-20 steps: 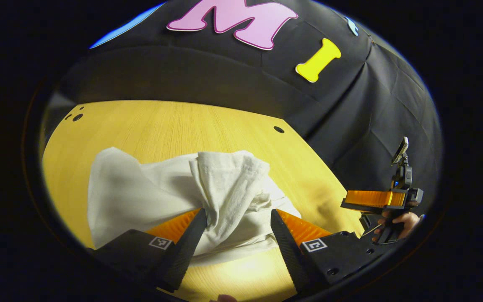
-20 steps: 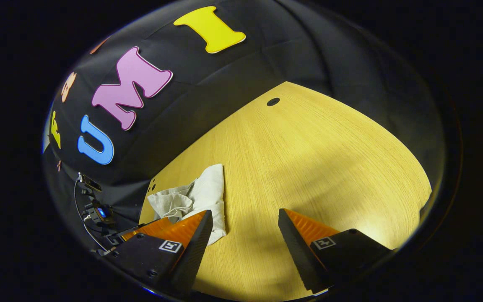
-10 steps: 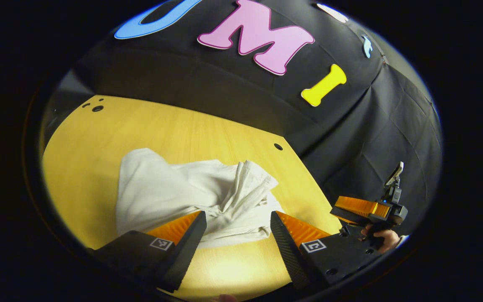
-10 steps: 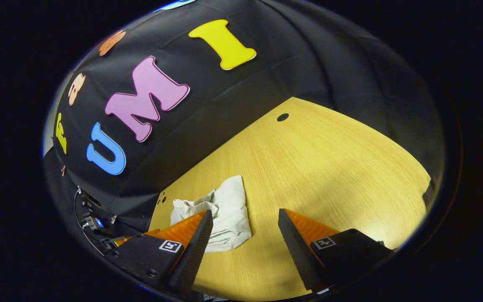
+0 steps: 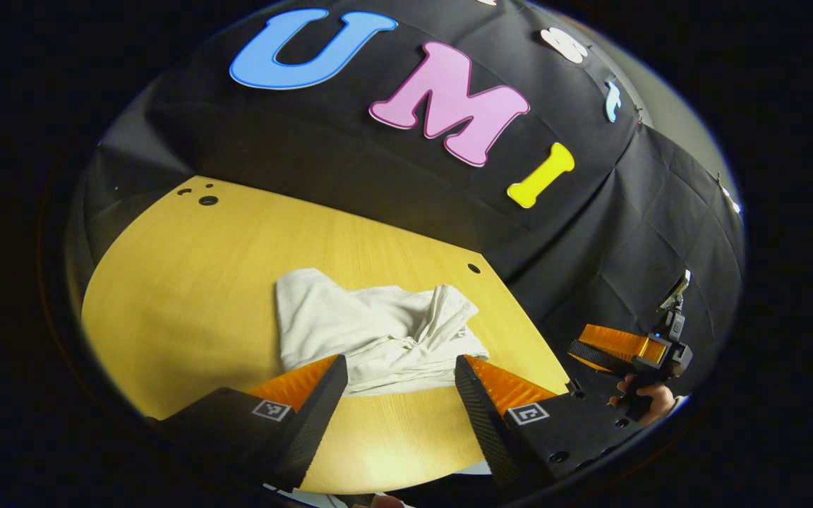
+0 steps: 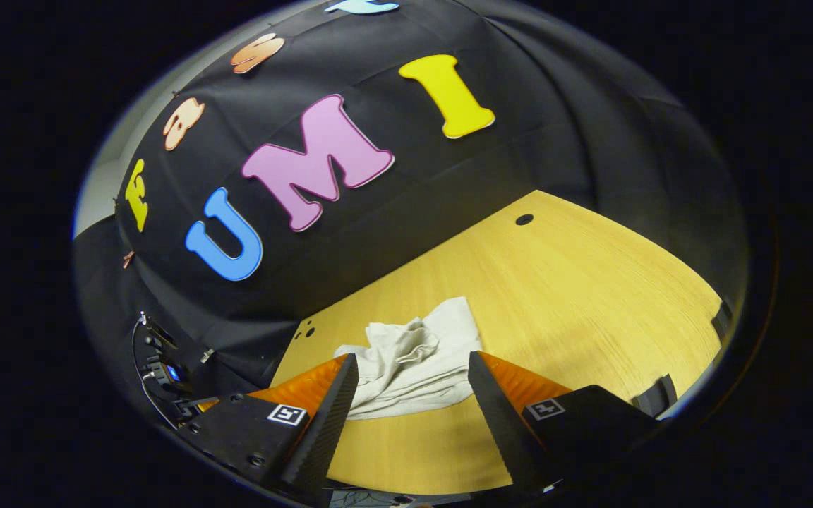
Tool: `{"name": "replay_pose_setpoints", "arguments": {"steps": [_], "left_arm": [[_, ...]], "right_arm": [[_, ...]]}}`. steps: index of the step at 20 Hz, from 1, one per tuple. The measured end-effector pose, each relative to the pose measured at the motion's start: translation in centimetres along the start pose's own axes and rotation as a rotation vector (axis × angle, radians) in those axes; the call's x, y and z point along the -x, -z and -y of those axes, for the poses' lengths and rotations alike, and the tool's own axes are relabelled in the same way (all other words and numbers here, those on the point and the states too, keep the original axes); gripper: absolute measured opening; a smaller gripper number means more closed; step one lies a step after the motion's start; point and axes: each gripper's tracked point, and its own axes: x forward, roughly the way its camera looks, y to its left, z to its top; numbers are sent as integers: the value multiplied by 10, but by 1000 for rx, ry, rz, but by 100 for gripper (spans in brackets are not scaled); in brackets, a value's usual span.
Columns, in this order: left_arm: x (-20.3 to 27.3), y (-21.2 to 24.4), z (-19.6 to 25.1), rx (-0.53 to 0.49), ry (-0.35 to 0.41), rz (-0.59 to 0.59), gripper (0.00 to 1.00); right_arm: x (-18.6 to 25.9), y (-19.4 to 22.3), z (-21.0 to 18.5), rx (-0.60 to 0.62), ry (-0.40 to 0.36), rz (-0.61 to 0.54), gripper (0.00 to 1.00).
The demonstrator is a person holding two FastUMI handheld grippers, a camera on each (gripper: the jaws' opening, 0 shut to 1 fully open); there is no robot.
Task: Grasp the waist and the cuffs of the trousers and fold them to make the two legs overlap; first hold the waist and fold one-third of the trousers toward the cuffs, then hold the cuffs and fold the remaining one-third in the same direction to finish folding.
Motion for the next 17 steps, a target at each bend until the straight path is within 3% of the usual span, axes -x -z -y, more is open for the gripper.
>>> {"name": "replay_pose_setpoints", "arguments": {"steps": [6, 17], "left_arm": [[48, -22, -29, 29, -41, 76, 95], [75, -17, -54, 108, -92, 102, 95]], "right_arm": [[4, -3, -54, 39, -67, 19, 96], [1, 0, -62, 21, -79, 5, 96]]}}
